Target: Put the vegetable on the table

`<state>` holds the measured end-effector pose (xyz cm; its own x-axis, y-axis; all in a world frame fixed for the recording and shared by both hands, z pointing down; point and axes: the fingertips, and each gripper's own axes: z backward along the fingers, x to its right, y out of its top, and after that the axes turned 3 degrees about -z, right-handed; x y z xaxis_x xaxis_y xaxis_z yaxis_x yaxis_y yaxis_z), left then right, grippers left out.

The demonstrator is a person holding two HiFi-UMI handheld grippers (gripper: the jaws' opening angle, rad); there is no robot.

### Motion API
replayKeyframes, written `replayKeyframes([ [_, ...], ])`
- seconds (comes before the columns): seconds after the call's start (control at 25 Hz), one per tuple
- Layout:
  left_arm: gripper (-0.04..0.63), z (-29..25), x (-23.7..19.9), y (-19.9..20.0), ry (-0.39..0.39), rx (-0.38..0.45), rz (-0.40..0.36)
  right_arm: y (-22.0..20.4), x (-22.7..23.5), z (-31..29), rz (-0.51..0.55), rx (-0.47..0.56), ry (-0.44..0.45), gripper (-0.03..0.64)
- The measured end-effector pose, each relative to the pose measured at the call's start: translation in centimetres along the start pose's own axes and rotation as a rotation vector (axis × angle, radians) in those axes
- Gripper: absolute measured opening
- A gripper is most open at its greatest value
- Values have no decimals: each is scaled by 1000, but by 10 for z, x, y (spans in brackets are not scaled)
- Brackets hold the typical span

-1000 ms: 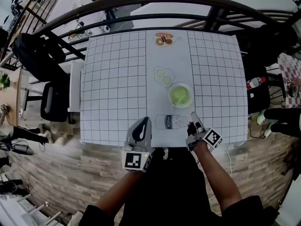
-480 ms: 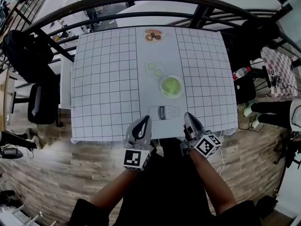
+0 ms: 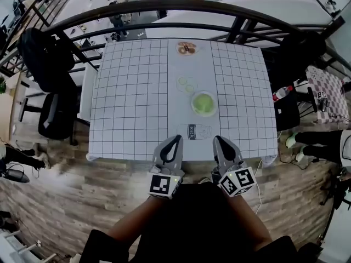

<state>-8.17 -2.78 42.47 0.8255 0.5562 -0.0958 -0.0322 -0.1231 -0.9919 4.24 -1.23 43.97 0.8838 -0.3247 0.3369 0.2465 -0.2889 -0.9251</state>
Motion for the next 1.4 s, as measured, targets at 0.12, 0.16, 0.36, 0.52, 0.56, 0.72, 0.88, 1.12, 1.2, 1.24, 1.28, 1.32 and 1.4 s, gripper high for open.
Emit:
replayKeyframes([
  [0.12, 8, 2, 12, -1, 26, -11, -27, 5, 2, 11, 10, 2, -1, 0],
  [0.16, 8, 0, 19, 0, 26, -12, -34, 8, 4, 15, 10, 8, -8, 0],
  [0.36, 8, -9, 64, 12, -5, 10, -57, 38, 7, 48, 72, 118, -19, -2],
  [0.52, 8, -15, 82, 30, -34, -2, -61, 65, 1, 53, 117, 116, -32, -2],
  [0.56, 8, -14, 88, 28, -39, 2, -67, 63, 3, 57, 124, 121, -33, -2],
  [0.72, 8, -7, 106, 17, -33, 14, -86, 47, 12, 76, 134, 134, -34, -2],
  [0.88, 8, -9, 107, 25, -34, -7, -98, 53, 10, 74, 131, 123, -31, -2],
  [1.12, 8, -14, 97, 8, -42, 3, -109, 35, 11, 62, 133, 122, -15, -2],
  [1.2, 8, -17, 94, 10, -48, 3, -107, 36, 11, 59, 116, 122, -17, -2],
  [1.24, 8, -20, 93, 12, -54, 2, -107, 38, 12, 57, 105, 122, -20, -2],
  [1.28, 8, -23, 92, 14, -60, 3, -108, 40, 13, 56, 96, 121, -24, -2],
  [1.32, 8, -26, 91, 17, -66, 4, -110, 43, 13, 54, 90, 120, -29, -2],
  [1.4, 8, -31, 90, 21, -80, 8, -113, 49, 14, 52, 82, 117, -40, -2],
])
